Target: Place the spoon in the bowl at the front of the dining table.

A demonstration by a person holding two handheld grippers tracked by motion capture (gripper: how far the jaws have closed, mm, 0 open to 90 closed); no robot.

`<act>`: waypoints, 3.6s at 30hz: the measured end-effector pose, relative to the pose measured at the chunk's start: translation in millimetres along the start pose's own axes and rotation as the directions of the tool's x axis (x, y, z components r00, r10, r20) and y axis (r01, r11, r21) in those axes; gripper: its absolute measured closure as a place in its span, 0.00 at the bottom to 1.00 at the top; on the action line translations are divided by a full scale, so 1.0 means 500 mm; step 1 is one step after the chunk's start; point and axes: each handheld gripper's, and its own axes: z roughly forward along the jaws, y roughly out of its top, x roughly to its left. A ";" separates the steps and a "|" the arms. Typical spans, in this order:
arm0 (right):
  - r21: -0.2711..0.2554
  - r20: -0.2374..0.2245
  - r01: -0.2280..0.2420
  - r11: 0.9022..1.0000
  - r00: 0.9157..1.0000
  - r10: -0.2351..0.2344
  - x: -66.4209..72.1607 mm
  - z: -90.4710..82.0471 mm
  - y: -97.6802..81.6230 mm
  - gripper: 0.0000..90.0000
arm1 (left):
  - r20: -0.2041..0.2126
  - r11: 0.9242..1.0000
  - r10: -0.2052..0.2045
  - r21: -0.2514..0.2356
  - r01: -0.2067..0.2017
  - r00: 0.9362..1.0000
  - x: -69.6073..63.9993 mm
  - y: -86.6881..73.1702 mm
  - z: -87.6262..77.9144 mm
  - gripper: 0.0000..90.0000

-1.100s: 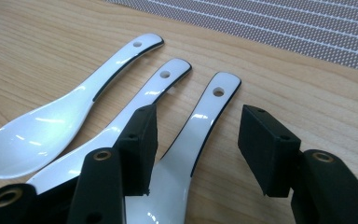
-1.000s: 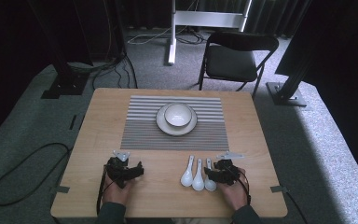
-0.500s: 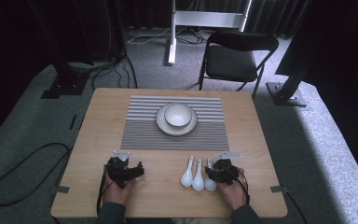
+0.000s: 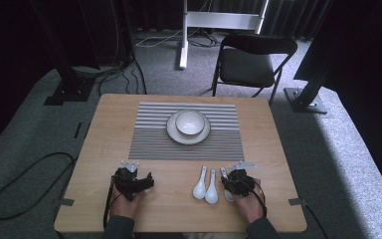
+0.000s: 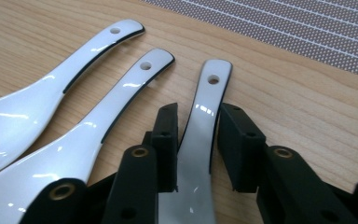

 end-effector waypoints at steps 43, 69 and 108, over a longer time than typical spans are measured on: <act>-0.096 0.030 0.022 0.995 0.999 -0.019 0.008 -0.052 0.021 0.83 | 0.002 1.000 0.000 0.001 0.000 1.000 -0.002 0.000 0.000 0.08; -0.199 0.040 0.035 0.979 0.999 -0.028 0.003 -0.090 0.031 0.83 | 0.001 1.000 -0.001 0.000 0.001 1.000 -0.002 0.000 0.000 0.08; -0.237 0.046 0.060 0.970 0.998 -0.050 -0.005 -0.094 0.088 0.84 | 0.000 1.000 0.000 0.002 0.000 1.000 -0.003 0.001 0.000 0.08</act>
